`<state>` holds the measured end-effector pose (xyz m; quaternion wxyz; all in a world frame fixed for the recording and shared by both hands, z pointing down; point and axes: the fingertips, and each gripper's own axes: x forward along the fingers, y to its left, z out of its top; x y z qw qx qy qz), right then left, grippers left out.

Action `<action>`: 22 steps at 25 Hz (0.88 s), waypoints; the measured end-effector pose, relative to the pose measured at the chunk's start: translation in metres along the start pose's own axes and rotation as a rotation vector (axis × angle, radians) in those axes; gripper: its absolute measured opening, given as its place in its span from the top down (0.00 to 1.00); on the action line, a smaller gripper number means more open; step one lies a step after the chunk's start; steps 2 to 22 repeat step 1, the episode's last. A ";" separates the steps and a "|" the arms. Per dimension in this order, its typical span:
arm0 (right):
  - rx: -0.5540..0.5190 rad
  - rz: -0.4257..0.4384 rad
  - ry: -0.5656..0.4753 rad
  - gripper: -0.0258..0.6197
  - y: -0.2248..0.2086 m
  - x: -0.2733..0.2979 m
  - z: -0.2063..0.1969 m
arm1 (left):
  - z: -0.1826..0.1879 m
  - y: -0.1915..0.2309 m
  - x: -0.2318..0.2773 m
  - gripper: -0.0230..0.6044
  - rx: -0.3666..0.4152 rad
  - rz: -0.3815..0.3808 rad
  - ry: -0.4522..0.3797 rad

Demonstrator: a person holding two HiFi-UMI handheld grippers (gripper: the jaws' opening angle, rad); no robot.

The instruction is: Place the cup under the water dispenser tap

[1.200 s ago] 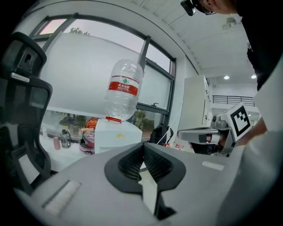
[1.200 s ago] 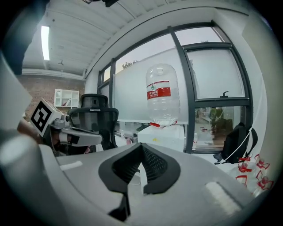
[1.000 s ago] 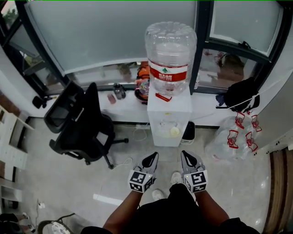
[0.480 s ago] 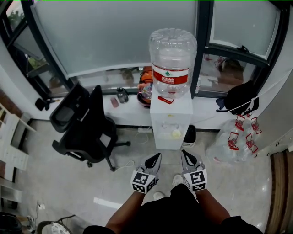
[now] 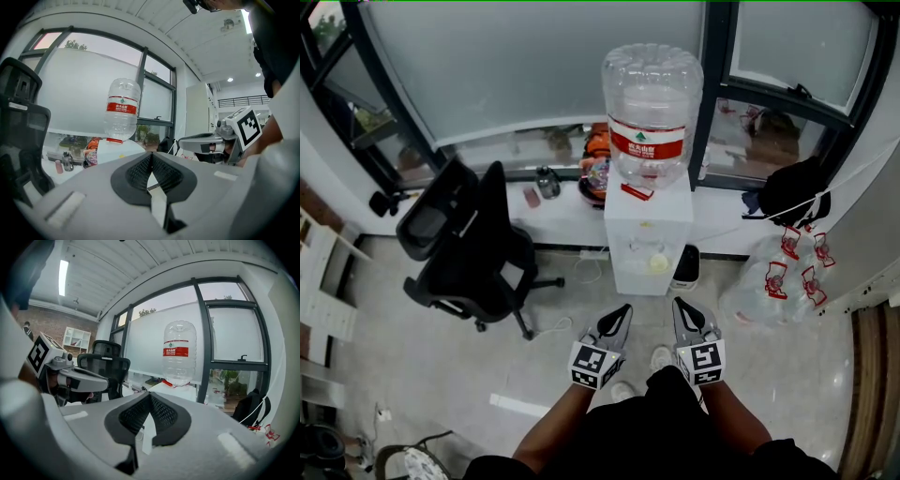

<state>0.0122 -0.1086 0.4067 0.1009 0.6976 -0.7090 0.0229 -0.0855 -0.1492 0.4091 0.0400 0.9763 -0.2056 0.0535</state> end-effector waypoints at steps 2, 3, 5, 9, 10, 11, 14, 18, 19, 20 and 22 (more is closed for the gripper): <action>-0.001 -0.001 -0.004 0.96 0.000 0.000 0.000 | 0.000 -0.001 0.000 0.94 0.003 0.000 -0.001; -0.001 -0.001 -0.004 0.96 0.000 0.000 0.000 | 0.000 -0.001 0.000 0.94 0.003 0.000 -0.001; -0.001 -0.001 -0.004 0.96 0.000 0.000 0.000 | 0.000 -0.001 0.000 0.94 0.003 0.000 -0.001; -0.001 -0.001 -0.004 0.96 0.000 0.000 0.000 | 0.000 -0.001 0.000 0.94 0.003 0.000 -0.001; -0.001 -0.001 -0.004 0.96 0.000 0.000 0.000 | 0.000 -0.001 0.000 0.94 0.003 0.000 -0.001; -0.001 -0.001 -0.004 0.96 0.000 0.000 0.000 | 0.000 -0.001 0.000 0.94 0.003 0.000 -0.001; -0.001 -0.001 -0.004 0.96 0.000 0.000 0.000 | 0.000 -0.001 0.000 0.94 0.003 0.000 -0.001; -0.001 -0.001 -0.004 0.96 0.000 0.000 0.000 | 0.000 -0.001 0.000 0.94 0.003 0.000 -0.001; -0.001 -0.001 -0.004 0.96 0.000 0.000 0.000 | 0.000 -0.001 0.000 0.94 0.003 0.000 -0.001; -0.001 -0.001 -0.004 0.96 0.000 0.000 0.000 | 0.000 -0.001 0.000 0.94 0.003 0.000 -0.001; -0.001 -0.001 -0.004 0.96 0.000 0.000 0.000 | 0.000 -0.001 0.000 0.94 0.003 0.000 -0.001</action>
